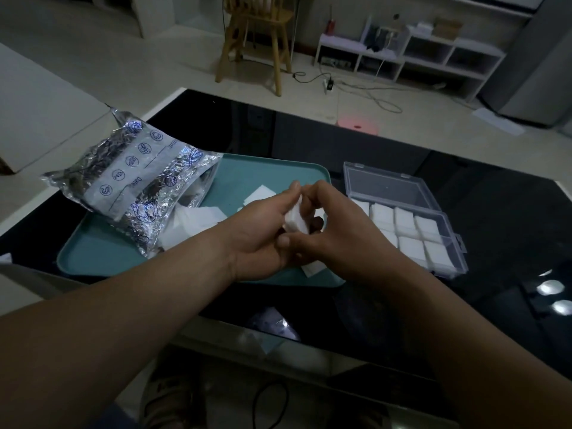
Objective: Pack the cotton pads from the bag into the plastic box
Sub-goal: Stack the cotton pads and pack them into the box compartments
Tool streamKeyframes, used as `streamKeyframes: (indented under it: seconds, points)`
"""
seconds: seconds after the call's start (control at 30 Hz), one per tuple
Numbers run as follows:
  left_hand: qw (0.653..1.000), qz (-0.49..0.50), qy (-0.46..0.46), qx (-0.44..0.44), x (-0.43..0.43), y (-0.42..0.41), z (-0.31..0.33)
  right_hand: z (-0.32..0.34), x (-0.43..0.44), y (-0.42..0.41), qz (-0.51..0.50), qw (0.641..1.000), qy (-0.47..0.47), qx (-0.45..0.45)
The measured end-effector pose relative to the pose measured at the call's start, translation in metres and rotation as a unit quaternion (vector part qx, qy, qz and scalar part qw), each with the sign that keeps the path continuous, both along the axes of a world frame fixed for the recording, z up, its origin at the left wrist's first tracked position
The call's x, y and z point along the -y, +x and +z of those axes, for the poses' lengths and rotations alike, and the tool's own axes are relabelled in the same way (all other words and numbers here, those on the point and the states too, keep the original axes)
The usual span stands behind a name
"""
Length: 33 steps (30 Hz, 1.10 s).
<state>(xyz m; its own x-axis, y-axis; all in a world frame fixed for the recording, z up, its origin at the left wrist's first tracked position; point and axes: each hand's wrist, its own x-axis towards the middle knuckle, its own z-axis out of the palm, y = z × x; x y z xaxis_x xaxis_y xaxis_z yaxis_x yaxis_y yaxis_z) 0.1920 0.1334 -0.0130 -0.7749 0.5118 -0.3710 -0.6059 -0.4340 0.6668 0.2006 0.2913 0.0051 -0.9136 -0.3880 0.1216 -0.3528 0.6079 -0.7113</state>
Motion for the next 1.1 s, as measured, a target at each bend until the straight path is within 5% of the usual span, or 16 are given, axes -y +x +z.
streamKeyframes:
  seconds: [0.6,0.9,1.1]
  points:
    - [0.999,-0.023,0.035,0.032,-0.024,-0.005,0.011,0.006,-0.023,-0.004,0.013,1.000,-0.007,0.005]
    - [0.982,0.187,-0.029,0.027,-0.035,-0.013,0.019,0.009,-0.031,-0.007,-0.109,0.992,-0.059,0.024]
    - [0.977,0.176,-0.114,-0.034,-0.049,-0.014,0.016,0.005,-0.031,-0.021,-0.165,0.981,-0.080,0.070]
